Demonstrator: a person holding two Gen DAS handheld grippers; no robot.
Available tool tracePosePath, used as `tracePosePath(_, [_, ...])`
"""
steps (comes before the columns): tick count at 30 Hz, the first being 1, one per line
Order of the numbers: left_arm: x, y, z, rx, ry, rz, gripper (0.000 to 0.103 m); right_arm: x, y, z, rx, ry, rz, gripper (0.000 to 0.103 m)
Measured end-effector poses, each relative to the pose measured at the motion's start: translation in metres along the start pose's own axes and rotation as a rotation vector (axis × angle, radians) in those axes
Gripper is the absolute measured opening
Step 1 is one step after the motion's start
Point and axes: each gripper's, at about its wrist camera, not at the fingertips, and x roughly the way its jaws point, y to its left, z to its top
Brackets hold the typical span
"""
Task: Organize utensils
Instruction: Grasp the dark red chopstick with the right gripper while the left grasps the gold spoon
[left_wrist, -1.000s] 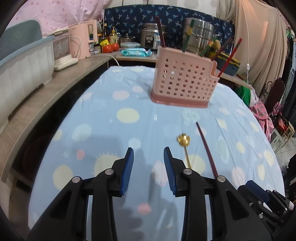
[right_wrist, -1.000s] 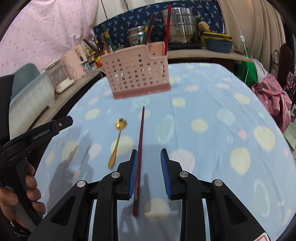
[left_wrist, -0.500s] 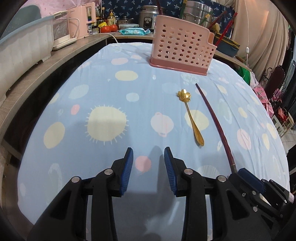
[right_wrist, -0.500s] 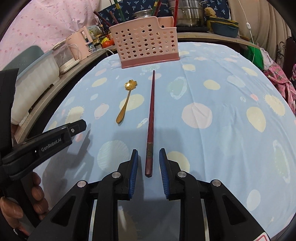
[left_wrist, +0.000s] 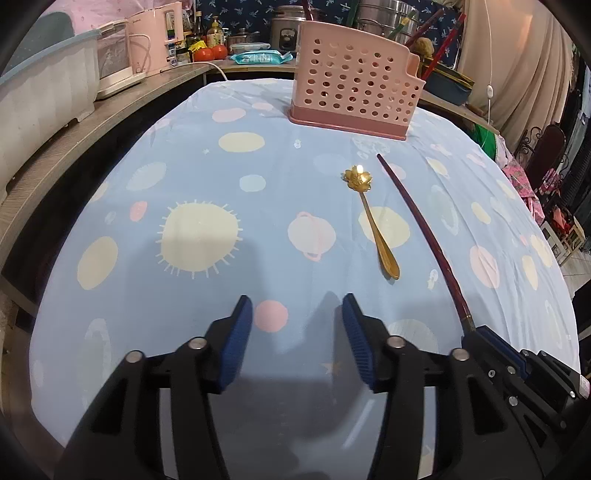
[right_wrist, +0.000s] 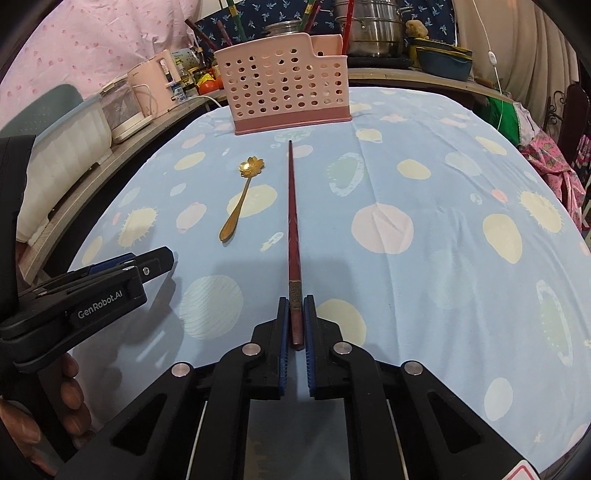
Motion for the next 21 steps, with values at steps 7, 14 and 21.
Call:
tracePosePath(7, [0.004, -0.013, 0.007, 0.004, 0.002, -0.043, 0.056, -0.001, -0.013, 0.003, 0.041, -0.009, -0.018, 0.007])
tracePosePath(14, [0.017, -0.031, 0.018, 0.012, 0.011, -0.080, 0.056, 0.001, -0.025, 0.008, 0.075, -0.013, -0.027, 0.007])
tracePosePath(21, [0.027, -0.040, 0.024, 0.022, 0.007, -0.087, 0.042, 0.005, -0.028, 0.011, 0.083, -0.013, -0.015, 0.007])
